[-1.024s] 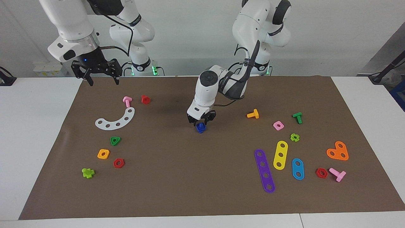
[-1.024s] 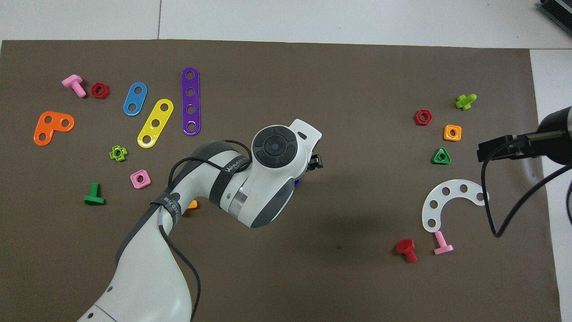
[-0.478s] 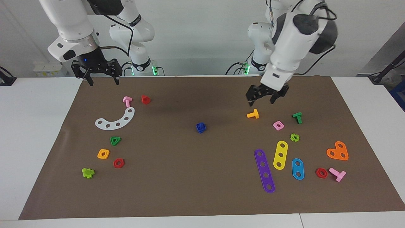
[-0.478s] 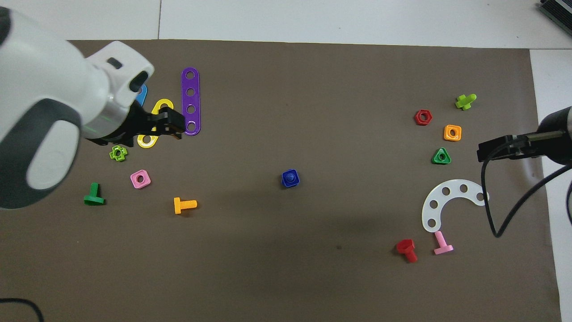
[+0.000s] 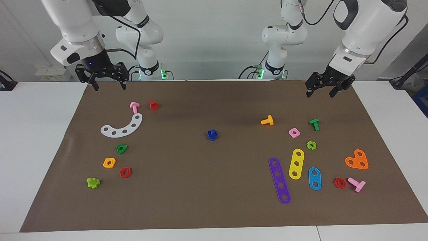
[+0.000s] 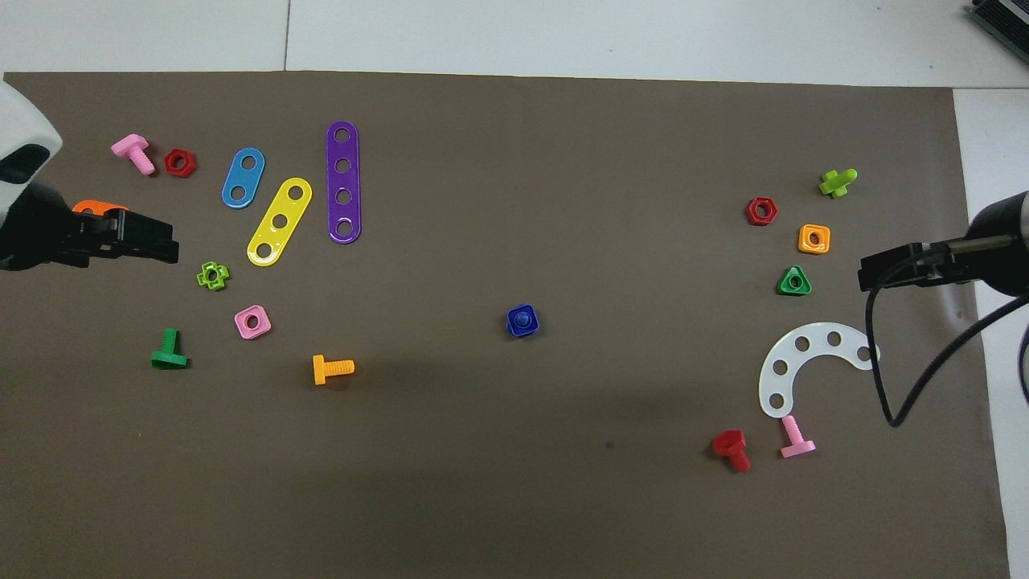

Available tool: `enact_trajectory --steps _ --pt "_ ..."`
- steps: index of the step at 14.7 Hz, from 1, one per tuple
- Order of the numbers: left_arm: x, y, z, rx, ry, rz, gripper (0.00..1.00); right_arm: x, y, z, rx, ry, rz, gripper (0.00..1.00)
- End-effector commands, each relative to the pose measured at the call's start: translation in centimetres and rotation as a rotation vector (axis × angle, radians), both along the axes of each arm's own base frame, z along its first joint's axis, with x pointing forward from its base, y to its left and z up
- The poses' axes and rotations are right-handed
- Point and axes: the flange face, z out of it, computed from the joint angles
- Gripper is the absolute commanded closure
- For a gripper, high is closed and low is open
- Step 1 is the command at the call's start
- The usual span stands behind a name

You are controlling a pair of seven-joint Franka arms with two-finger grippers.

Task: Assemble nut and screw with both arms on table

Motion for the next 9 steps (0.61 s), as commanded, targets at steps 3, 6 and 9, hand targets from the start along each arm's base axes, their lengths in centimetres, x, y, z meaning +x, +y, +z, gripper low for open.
enact_trajectory --steps 3,6,9 --pt "0.19 0.7 0.46 0.078 -0.039 -0.023 0.0 -0.41 -0.05 0.06 0.024 0.01 -0.004 0.0" --pt "-0.14 0.9 0.32 0.087 -0.02 -0.022 0.0 -0.41 -0.13 0.06 0.024 0.01 -0.005 0.0" --pt "0.12 0.76 0.5 0.084 -0.046 -0.026 0.0 -0.41 -0.21 -0.01 0.024 0.012 -0.007 0.0"
